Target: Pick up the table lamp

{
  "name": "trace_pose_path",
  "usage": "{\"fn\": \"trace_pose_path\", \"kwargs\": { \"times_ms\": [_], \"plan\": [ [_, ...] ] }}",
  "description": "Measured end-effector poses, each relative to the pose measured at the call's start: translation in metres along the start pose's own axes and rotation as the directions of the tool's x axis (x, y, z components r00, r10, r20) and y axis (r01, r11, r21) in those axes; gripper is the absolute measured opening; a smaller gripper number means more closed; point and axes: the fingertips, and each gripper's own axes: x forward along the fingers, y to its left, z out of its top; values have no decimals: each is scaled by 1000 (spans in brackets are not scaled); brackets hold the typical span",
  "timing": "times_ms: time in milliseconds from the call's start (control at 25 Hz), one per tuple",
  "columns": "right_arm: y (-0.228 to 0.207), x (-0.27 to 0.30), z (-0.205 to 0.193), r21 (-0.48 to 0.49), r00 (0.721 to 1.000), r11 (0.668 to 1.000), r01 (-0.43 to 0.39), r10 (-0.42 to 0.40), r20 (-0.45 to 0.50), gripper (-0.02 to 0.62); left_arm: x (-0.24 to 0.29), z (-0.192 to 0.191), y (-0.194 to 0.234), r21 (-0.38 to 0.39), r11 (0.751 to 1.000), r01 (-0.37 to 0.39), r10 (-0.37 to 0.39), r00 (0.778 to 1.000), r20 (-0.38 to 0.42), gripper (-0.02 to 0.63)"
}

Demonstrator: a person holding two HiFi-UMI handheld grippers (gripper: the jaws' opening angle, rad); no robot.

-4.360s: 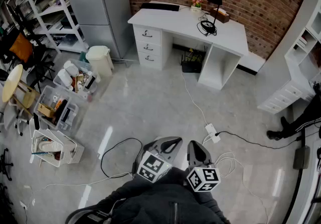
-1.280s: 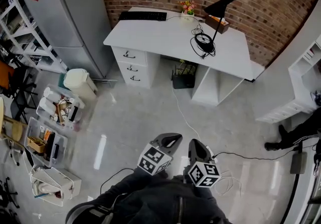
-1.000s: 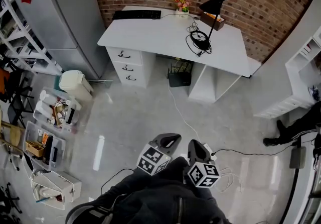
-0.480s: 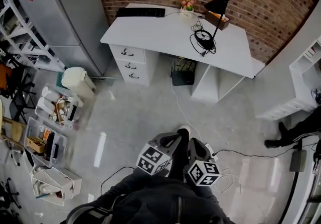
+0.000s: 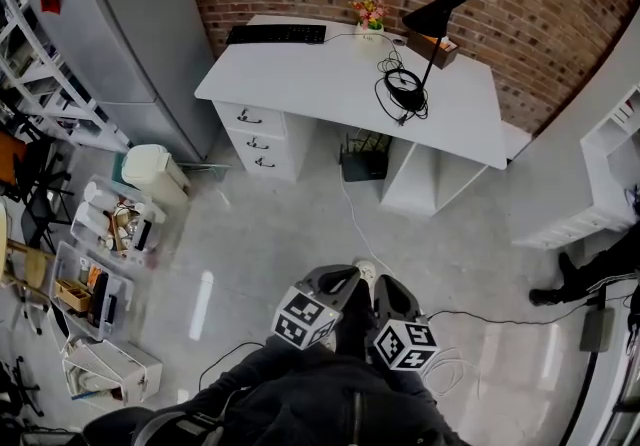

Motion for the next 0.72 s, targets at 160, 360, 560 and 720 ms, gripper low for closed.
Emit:
{"fn": "trace_pose_path", "kwargs": {
  "times_ms": [160,360,560,720],
  "plan": [
    [-16,18,17,6,1000,1000,-1,1,4,18,23,11,10,9,1000,2,-2,1000,-10,6],
    [-36,42,38,2,1000,1000,-1,1,0,18,55,27,25,1,1000,4,-4,1000,-11,6],
    [-63,64,63,1,1000,1000,12,-12,-3,18,90,44,38,4,1000,17,-17,1000,-18,6],
    [-85,86,84,2,1000,1000,9,-9,-6,18,119,59,53,4,1000,5,-5,1000,-21,6]
  ]
}}
